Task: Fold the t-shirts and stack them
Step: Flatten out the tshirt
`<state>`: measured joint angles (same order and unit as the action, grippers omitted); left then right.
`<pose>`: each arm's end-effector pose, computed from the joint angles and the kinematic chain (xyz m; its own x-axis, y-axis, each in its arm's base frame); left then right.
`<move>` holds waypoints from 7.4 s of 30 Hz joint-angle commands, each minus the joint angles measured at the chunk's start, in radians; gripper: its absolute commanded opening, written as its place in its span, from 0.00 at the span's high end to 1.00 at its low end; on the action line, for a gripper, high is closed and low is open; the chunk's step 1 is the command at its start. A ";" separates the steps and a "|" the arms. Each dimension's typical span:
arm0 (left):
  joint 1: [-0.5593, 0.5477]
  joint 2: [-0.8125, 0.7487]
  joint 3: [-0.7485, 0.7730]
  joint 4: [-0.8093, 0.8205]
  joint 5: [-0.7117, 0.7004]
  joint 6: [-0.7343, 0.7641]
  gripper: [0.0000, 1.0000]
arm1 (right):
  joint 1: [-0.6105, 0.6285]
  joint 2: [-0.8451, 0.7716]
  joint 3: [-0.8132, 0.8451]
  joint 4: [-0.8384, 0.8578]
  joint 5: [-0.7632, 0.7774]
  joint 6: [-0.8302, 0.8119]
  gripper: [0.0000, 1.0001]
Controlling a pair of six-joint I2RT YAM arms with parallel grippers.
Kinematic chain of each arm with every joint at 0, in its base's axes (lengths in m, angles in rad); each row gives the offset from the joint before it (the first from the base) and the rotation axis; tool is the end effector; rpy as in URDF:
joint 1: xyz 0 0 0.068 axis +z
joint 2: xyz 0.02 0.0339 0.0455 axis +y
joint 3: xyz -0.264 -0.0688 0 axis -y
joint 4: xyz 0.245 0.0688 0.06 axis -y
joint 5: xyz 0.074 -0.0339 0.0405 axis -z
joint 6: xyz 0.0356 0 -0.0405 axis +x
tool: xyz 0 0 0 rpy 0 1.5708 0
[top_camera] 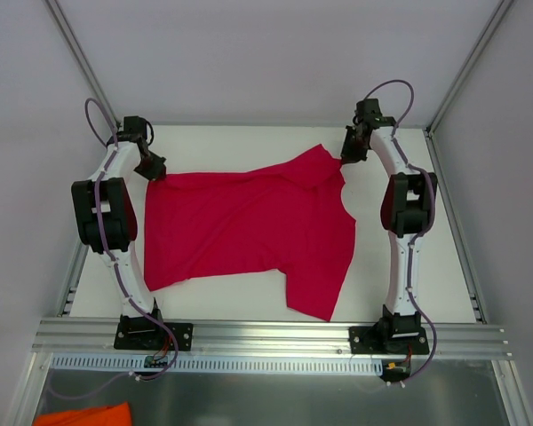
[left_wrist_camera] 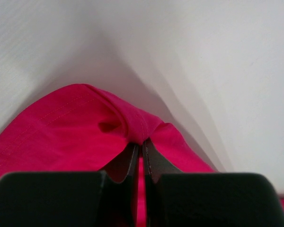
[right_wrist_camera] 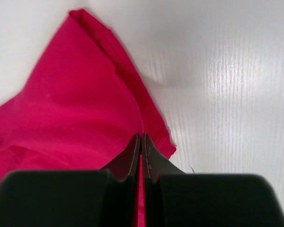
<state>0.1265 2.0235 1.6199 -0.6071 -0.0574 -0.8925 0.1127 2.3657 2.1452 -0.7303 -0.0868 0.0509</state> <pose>0.4388 0.0579 0.2171 -0.4057 -0.8352 -0.3712 -0.7524 0.5358 -0.3832 0.5206 0.0620 0.2143 -0.8159 -0.0413 -0.5767 -0.1207 0.9876 0.1000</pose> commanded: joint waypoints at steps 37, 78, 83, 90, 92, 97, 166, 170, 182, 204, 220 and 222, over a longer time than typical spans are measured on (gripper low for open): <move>0.015 -0.042 -0.048 0.125 0.002 0.001 0.24 | 0.140 -0.069 -0.008 0.442 -0.225 -0.043 0.12; -0.037 -0.632 -0.595 0.294 0.455 -0.008 0.01 | 0.312 -0.711 -0.941 0.158 -0.216 -0.016 0.99; -0.037 -0.689 -0.623 0.291 0.481 0.007 0.01 | 0.377 -0.740 -1.068 0.253 -0.157 0.004 0.99; -0.037 -0.713 -0.629 0.270 0.490 0.018 0.01 | 0.418 -0.786 -1.139 0.210 -0.081 0.000 0.99; -0.037 -0.715 -0.615 0.260 0.490 0.027 0.01 | 0.429 -0.809 -1.154 0.192 -0.059 0.006 0.99; -0.037 -0.730 -0.586 0.227 0.484 0.044 0.01 | 0.461 -0.871 -1.205 0.151 0.016 -0.008 0.99; -0.037 -0.655 -0.430 0.130 0.481 0.099 0.01 | 0.671 -0.957 -1.332 -0.031 0.369 0.181 0.99; -0.037 -0.629 -0.437 0.141 0.498 0.104 0.01 | 0.671 -0.968 -1.300 0.051 0.351 0.135 0.99; -0.036 -0.358 -0.379 0.211 0.354 0.102 0.01 | 0.645 -0.970 -0.808 -0.046 0.591 -0.039 0.50; -0.028 0.014 0.055 -0.054 -0.079 0.073 0.33 | 0.628 -1.407 -0.676 -0.527 0.584 0.110 0.49; -0.007 0.089 0.113 -0.098 -0.130 0.113 0.35 | 0.628 -1.409 -0.516 -0.554 0.587 0.053 0.50; -0.007 0.096 0.126 -0.112 -0.131 0.113 0.35 | 0.628 -1.378 -0.441 -0.581 0.598 0.055 0.50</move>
<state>0.1135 2.1014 1.7008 -0.6807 -0.1448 -0.7887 0.7437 0.9691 1.6112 -1.2888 0.4835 0.1341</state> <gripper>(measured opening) 0.654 0.497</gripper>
